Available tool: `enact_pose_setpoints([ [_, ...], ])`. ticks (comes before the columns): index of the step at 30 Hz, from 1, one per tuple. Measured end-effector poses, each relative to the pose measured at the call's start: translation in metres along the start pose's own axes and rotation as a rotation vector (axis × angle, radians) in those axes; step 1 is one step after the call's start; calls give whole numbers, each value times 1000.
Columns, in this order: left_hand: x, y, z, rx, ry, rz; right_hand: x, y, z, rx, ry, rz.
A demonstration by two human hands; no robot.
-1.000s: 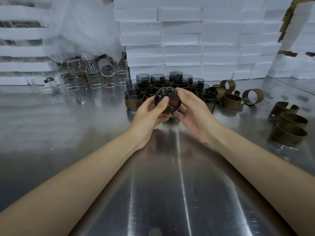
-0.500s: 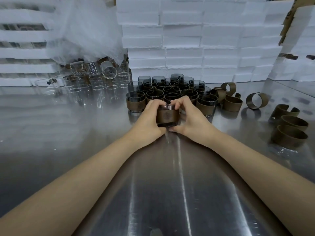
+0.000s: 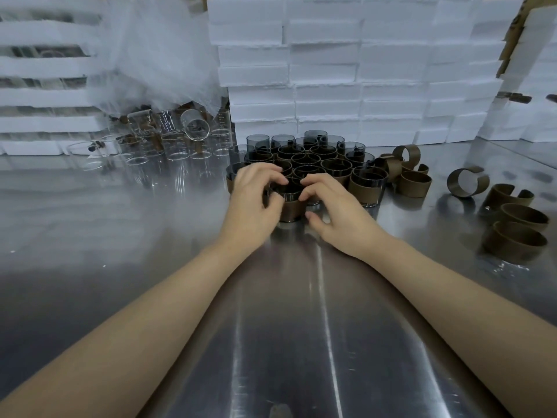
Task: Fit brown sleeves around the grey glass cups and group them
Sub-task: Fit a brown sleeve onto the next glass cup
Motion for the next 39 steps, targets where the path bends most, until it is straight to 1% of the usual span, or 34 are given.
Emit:
enact_pose_setpoints([
  [2, 10, -11, 11, 78, 116, 34, -2, -4, 1, -4, 8, -76],
  [6, 11, -42, 52, 240, 109, 201, -7, -9, 8, 2, -24, -220],
  [9, 15, -70, 91, 371, 131, 261, -8, -10, 14, -25, 17, -227],
  [10, 15, -80, 104, 417, 110, 266, -8, -9, 15, -29, 32, -222],
  [14, 2, -111, 135, 565, -138, 343, -11, -5, 16, -27, 53, -192],
  [17, -13, -123, 139, 662, -268, 350, -13, -3, 17, -31, 51, -189],
  [20, -23, -132, 139, 727, -286, 309, -15, -3, 17, -28, 44, -179],
  [23, -26, -141, 142, 758, -279, 192, -15, -2, 17, -31, 44, -170],
  [26, -20, -150, 142, 826, -175, 78, -15, -2, 17, -25, 50, -160],
  [29, -5, -147, 141, 812, 50, 1, -14, -2, 17, -20, 76, -129],
  [32, 17, -124, 142, 728, 312, -82, -14, -1, 17, -36, 79, -107],
  [34, 27, -96, 135, 643, 445, -192, -11, -2, 17, -47, 95, -111],
  [36, 28, -67, 115, 620, 507, -327, -6, -4, 16, -57, 116, -105],
  [38, 20, -44, 88, 650, 501, -475, -2, -7, 12, -77, 132, -58],
  [39, 13, -35, 73, 670, 489, -504, 1, -8, 9, -103, 139, -12],
])
Point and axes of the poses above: each hand's wrist, its own z-axis towards the middle knuckle, its own x-axis out of the back of the hand, y = z × x, the point moved 6 cm from there along z, towards the middle knuckle, and after that the axes turned 3 degrees about -z, right-handed, at the moved point
